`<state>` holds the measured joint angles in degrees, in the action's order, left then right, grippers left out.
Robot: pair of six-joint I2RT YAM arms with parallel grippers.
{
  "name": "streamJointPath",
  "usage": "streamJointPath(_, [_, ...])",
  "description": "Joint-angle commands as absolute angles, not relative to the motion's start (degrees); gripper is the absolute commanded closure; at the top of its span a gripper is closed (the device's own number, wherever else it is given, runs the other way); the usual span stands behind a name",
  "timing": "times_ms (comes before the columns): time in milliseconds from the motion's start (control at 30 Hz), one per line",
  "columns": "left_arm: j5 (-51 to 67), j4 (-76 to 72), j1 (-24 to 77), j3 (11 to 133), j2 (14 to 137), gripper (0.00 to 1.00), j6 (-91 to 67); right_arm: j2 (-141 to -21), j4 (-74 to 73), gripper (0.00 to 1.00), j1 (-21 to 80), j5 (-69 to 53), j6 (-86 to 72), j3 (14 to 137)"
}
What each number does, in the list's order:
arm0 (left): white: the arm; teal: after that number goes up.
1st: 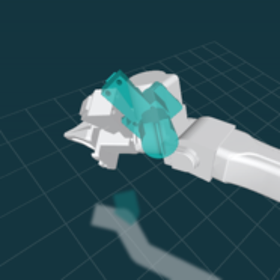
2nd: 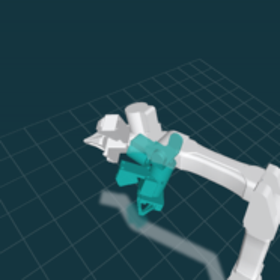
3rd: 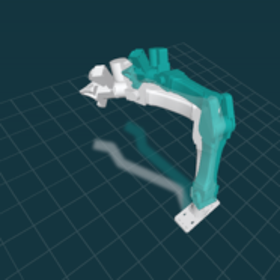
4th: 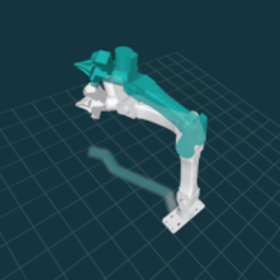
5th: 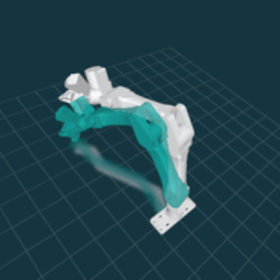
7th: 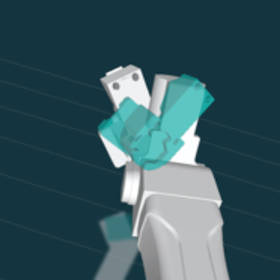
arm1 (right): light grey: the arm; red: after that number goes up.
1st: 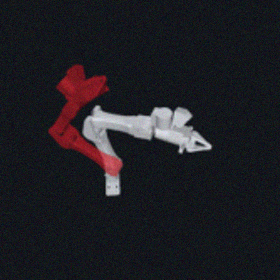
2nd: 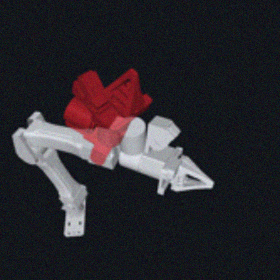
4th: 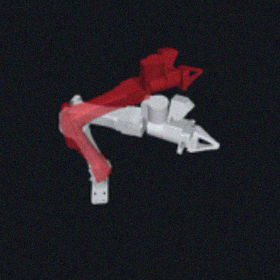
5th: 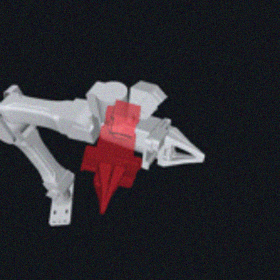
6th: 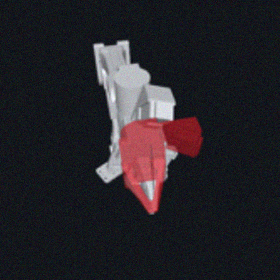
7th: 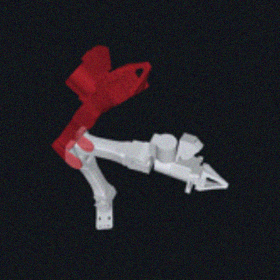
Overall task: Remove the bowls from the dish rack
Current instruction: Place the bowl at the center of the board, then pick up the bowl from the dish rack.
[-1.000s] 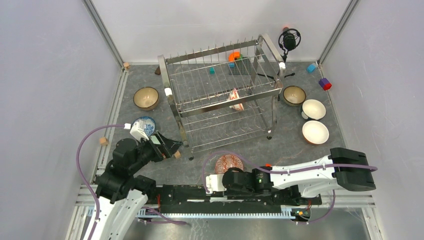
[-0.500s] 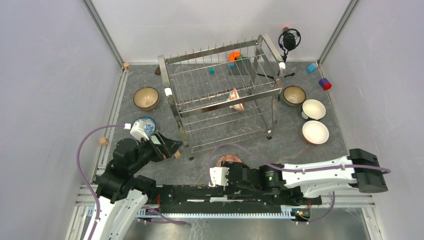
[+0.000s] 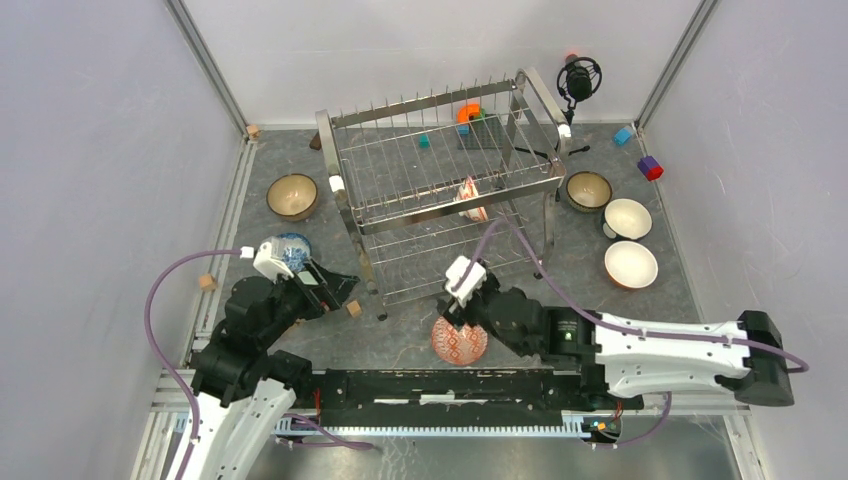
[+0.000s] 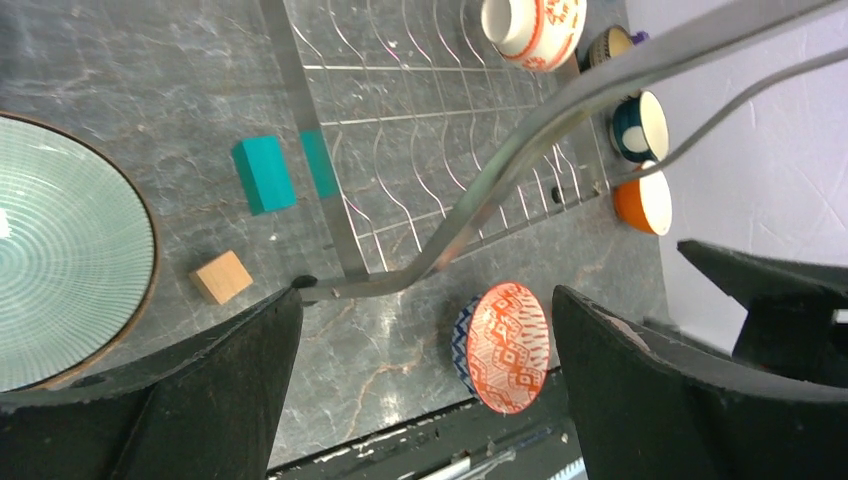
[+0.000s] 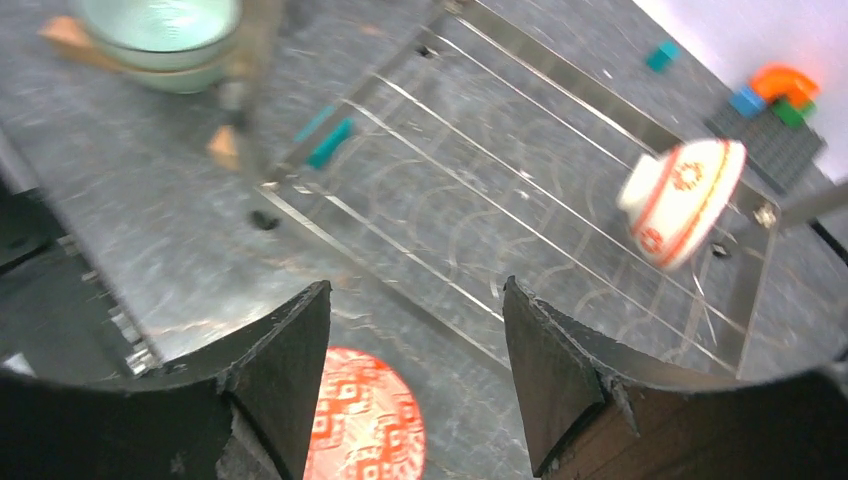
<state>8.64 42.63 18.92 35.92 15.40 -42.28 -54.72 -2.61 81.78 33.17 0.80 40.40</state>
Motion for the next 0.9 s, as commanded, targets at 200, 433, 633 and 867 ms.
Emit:
streamJointPath(200, [2.6,36.5,18.7,36.0,14.8,0.00,-37.6,-57.9,25.8,0.39,63.0,33.7,-10.6,29.4])
streamJointPath(433, [1.7,36.3,18.7,35.5,12.4,0.00,-37.7,-67.1,48.5,0.33,55.4,33.5,-7.8,23.3])
streamJointPath(633, [2.0,35.7,18.8,34.8,10.5,0.00,-38.1,-73.3,62.4,0.33,50.5,29.7,-6.4,20.3])
streamJointPath(867, [3.1,35.4,18.7,34.8,9.8,0.00,-37.8,-79.2,66.4,0.31,45.6,24.0,-8.3,22.0])
